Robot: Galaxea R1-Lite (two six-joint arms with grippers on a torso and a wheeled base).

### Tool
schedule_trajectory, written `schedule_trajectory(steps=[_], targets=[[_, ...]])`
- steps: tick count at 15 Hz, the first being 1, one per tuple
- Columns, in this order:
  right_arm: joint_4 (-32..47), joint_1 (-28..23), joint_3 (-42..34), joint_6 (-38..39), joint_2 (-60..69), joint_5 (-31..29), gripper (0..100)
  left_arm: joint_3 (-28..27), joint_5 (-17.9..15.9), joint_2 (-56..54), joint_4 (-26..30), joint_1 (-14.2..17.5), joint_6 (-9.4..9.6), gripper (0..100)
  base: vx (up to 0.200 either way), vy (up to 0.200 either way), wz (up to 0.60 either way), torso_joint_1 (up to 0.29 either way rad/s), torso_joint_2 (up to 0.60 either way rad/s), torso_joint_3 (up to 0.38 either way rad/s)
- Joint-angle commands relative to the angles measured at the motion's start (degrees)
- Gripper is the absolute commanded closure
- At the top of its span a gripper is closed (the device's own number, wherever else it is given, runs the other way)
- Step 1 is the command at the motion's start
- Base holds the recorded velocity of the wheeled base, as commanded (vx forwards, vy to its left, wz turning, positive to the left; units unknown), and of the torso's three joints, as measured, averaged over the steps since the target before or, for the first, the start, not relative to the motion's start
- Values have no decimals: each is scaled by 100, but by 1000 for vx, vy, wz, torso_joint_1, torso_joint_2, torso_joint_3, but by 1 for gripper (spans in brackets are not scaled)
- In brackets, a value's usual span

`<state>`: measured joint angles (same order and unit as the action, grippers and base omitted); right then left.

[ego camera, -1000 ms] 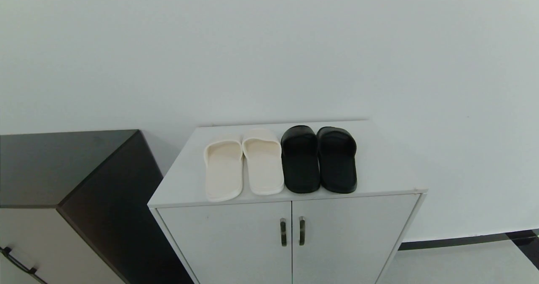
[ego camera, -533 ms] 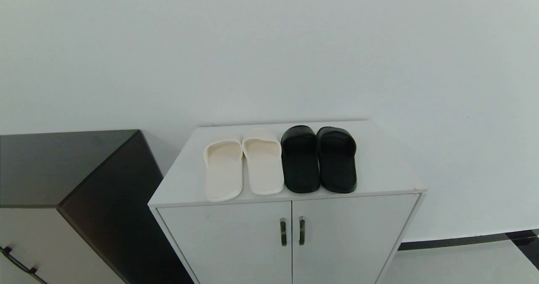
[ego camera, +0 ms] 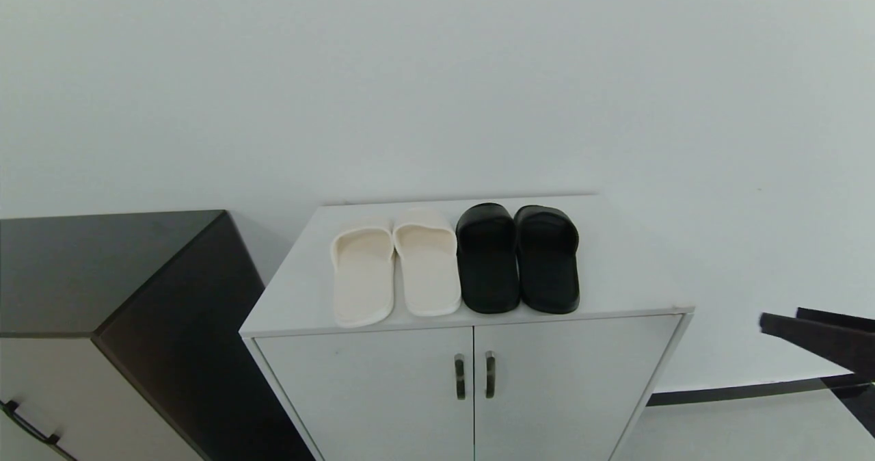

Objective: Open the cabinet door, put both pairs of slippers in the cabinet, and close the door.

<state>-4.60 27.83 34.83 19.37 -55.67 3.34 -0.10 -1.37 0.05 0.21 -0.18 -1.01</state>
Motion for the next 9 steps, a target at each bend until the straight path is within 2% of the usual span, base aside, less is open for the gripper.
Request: schedule_trajectory(steps=[1,2,3,5,9], targets=[[-270,486,173,102,-840,-281,0,1,-4,4,6,1,-4,100,0,0,0,0,0,0],[-569,759,270,164,-1200,-466,0,1,-4,4,-3,1,5,100,0,0,0,0,0,0],[-701,820,296,146,-1332,-510,0,1,-4,4,-3,1,-4,100,0,0,0,0,0,0],[-1448,1110,639,111,-2220,-1011,0,1,5,4,-3,1,-4,100,0,0,0,0,0,0],[-1676,1594,1685,-47,-3547,-2136,0,1,-4,4,-3,1,-4,100,0,0,0,0,0,0]])
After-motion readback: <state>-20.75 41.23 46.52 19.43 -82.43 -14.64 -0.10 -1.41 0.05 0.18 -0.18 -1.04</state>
